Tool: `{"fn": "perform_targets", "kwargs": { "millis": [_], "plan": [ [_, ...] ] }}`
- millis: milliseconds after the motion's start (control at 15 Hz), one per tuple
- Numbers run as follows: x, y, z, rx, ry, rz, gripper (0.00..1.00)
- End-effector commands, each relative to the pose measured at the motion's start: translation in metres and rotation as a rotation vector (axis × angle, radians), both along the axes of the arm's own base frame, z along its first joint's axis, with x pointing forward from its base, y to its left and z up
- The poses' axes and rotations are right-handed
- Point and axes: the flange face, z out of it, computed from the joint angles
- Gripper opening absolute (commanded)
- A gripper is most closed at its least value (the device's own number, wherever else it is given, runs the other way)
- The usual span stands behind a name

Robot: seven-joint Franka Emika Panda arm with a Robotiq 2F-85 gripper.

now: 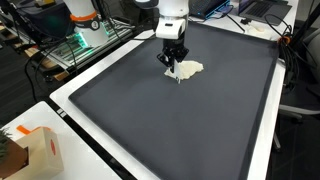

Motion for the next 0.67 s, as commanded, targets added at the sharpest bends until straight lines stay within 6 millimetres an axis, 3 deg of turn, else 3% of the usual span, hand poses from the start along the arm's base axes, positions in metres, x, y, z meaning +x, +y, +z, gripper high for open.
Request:
{"fn": "perform_targets", "kwargs": {
  "millis": [0, 267, 600],
  "plan": [
    [0.011, -0.014, -0.038, -0.039, 0.005, -0.012, 0.01],
    [0.014, -0.017, -0.04, -0.028, 0.016, -0.01, 0.01],
    [-0.008, -0.011, -0.041, -0.004, 0.058, 0.028, 0.01]
  ]
}}
